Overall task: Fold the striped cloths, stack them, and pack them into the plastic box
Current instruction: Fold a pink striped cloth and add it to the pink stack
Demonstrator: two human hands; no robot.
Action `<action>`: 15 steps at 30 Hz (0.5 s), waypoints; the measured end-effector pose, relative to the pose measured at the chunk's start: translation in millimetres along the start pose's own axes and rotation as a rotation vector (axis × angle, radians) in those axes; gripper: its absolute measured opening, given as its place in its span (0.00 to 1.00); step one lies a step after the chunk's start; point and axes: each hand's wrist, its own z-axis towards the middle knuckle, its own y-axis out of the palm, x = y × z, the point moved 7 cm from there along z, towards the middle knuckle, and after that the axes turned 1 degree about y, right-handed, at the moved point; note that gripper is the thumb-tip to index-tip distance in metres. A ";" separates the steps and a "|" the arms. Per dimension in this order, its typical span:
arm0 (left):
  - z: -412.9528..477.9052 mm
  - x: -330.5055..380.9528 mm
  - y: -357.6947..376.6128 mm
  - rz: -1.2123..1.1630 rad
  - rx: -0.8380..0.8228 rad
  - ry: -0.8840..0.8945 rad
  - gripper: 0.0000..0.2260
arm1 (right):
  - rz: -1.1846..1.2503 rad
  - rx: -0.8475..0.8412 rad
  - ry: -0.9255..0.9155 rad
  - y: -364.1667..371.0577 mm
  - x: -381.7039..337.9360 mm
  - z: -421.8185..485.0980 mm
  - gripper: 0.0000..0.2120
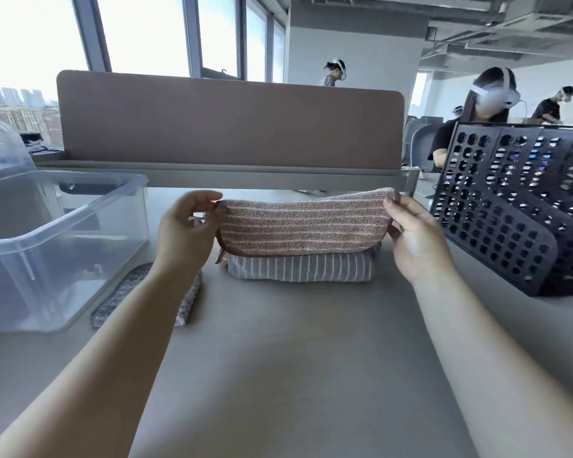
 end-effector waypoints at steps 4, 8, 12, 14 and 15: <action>-8.7 14.3 5.0 -0.064 -0.081 -0.068 0.10 | 0.012 -0.032 0.035 -5.9 -6.0 -9.5 0.12; -27.7 9.7 33.0 -0.416 -0.369 -0.422 0.08 | 0.056 -0.069 0.102 -20.5 -8.0 -14.1 0.10; -58.5 -13.7 58.3 -0.282 -0.595 -0.576 0.11 | -0.191 -0.027 0.207 -44.5 3.7 -23.8 0.14; -60.2 -17.9 61.5 -0.150 -0.595 -0.453 0.16 | -0.314 -0.072 0.220 -49.6 8.1 -29.0 0.23; -59.3 -15.8 61.5 -0.093 -0.594 -0.371 0.17 | -0.403 -0.109 0.210 -51.1 8.6 -31.5 0.25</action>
